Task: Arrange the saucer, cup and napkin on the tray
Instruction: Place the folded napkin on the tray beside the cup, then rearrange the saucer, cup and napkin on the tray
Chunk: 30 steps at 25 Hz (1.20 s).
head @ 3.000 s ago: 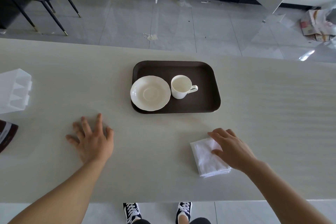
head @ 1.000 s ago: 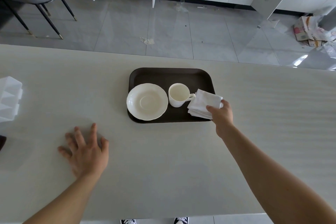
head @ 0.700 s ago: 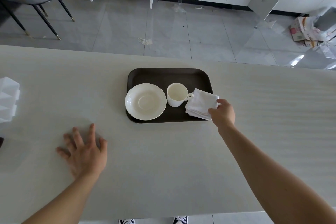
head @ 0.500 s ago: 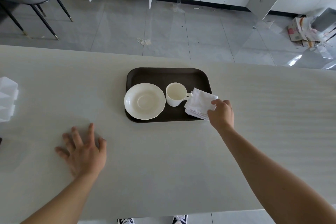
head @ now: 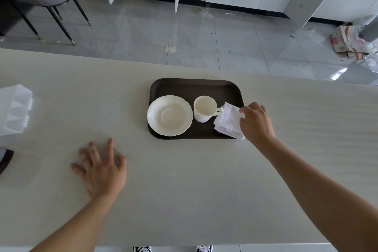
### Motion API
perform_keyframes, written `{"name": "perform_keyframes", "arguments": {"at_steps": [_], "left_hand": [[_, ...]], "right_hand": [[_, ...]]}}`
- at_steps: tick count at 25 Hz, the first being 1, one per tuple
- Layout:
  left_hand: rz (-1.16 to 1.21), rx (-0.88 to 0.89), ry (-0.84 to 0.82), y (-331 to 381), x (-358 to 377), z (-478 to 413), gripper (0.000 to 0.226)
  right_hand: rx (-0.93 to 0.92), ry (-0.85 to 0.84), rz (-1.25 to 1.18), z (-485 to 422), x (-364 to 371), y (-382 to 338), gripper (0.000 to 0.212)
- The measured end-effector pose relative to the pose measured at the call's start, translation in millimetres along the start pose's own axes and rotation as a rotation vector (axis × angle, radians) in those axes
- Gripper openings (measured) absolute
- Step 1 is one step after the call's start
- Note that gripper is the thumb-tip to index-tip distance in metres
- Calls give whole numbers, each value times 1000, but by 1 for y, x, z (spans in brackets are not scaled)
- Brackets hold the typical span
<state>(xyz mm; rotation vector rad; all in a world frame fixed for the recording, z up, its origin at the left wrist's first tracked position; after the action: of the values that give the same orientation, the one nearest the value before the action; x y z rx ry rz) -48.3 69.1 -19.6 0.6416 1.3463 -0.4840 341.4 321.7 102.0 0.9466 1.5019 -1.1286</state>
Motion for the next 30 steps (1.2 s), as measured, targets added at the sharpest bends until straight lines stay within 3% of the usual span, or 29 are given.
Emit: {"name": "perform_keyframes", "arguments": {"at_steps": [6,13,21,30], "left_hand": [[9,-12,-2,-2,-1,1,61],[58,-26,15,-1,-8,1,65],[49,-16,66,-2,-7,0,64],[31,-13,104,-4,-8,-1,63]], "right_hand": [[-279,90,-10,-52,-38,-63,20],[-579,-150,105,-81,20,-168,24],[-597,-425,281,-95,82,-198,30],[-446,-522,129,-116,98,-192,23]]}}
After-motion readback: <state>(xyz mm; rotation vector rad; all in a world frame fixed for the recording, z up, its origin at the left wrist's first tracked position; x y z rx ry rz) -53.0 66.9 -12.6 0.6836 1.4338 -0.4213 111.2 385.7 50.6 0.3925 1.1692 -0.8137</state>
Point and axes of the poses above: each hand's wrist, its own z-axis away from the middle knuckle, its own x-axis out of the palm, y = z × x, the point moved 9 cm from there along -z, towards the middle knuckle, and after that the axes turned 2 degrees about -x, right-handed, at the moved point
